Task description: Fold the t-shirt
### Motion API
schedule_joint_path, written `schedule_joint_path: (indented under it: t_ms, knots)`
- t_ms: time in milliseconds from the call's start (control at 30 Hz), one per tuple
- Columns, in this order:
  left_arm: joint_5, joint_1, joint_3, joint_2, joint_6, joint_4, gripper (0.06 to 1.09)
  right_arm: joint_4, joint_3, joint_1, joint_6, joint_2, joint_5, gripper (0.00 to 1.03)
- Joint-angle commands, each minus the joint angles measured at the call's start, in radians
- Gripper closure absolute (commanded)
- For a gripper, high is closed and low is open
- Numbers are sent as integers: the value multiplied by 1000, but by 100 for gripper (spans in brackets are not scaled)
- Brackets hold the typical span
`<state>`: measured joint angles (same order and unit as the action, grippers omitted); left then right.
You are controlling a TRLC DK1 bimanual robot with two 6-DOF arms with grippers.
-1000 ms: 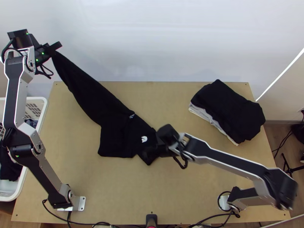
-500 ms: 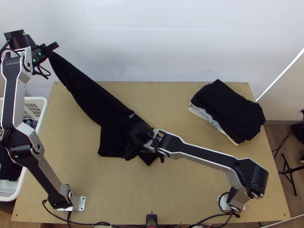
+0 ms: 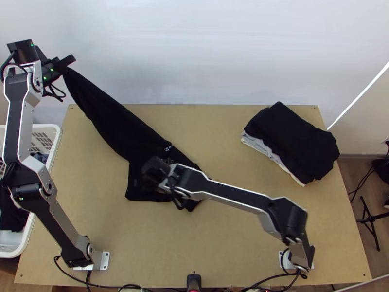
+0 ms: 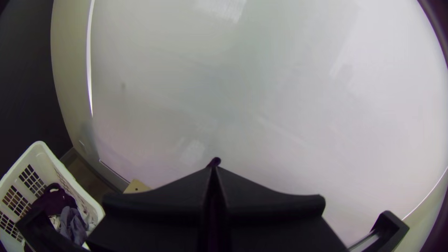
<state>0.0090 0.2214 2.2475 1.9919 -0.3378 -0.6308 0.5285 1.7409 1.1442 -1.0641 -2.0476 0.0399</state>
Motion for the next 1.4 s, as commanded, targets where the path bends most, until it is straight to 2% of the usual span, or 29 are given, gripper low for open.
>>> schedule_joint_path:
  t_ms: [0,267,500,767,1000,1367]
  knots:
    - [0,-7,-2,12,-10,2,105,117,192,71,-189,-135,58,32]
    - [0,-1,-8,16,-17,2,105,275,378,91,-298,-255,34,30]
    - [0,9,-11,16,-18,6,105,280,427,124,-298,-299,32,30]
    - [-1,27,-11,1,-18,-1,105,212,554,94,-269,-405,35,31]
    - [0,27,-29,-24,-20,-10,105,123,583,81,-289,-453,37,31]
    - [0,35,-37,-33,-21,-18,105,100,585,107,-323,-460,43,31]
